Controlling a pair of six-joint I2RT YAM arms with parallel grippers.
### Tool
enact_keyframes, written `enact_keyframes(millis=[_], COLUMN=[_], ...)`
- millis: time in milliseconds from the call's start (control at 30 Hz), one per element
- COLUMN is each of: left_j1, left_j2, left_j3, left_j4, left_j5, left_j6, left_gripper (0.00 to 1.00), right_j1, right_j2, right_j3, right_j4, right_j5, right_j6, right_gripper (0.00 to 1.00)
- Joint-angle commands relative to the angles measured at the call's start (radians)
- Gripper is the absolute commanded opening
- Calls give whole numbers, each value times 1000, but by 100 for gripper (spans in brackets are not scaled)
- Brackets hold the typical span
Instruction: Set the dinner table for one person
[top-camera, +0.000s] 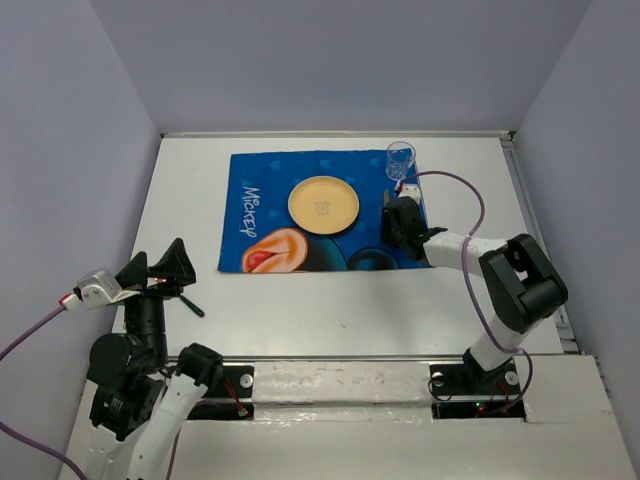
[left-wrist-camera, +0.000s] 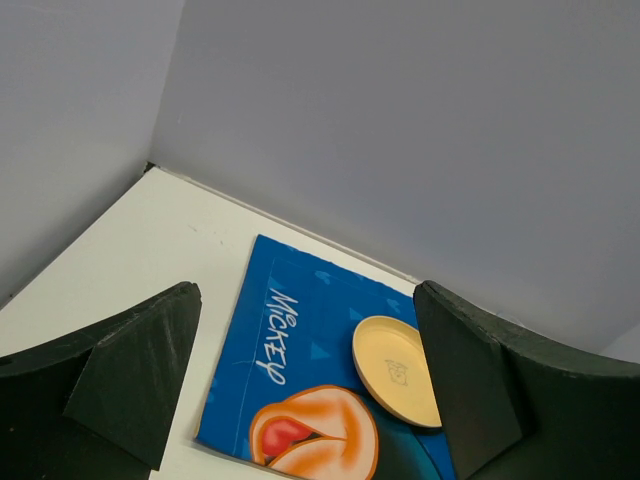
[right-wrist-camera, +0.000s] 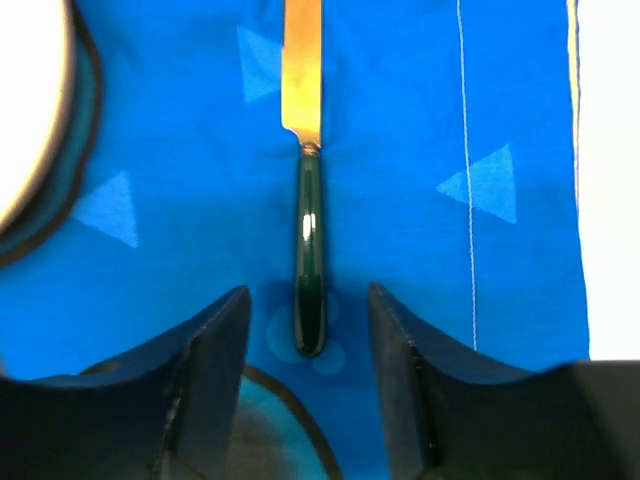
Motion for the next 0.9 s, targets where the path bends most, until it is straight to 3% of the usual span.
enact_keyframes(millis=[0,200,433,667,867], left_j1=[-5,-5,-5,-4,-5], left_j2=[15,16,44,58,62], left_j3=[-9,-8,-2,14,40], left_j4=[58,58,57,46,52], left_j5=[-1,-1,-3,-24,-20], left_j6=[15,15,15,8,-5], left_gripper=[99,99,99,99,99], right_j1=[2,13,168,456,626], right_j2=[-95,-210,-259,-104,112], right_j3=[29,21,33,192,448], right_j4=[-1,-34,-38,-9,13], right_j5=[-14,-103,-142,-169,-214], right_j6=[-8,9,64,92,47], right_gripper=[61,69,71,70,69])
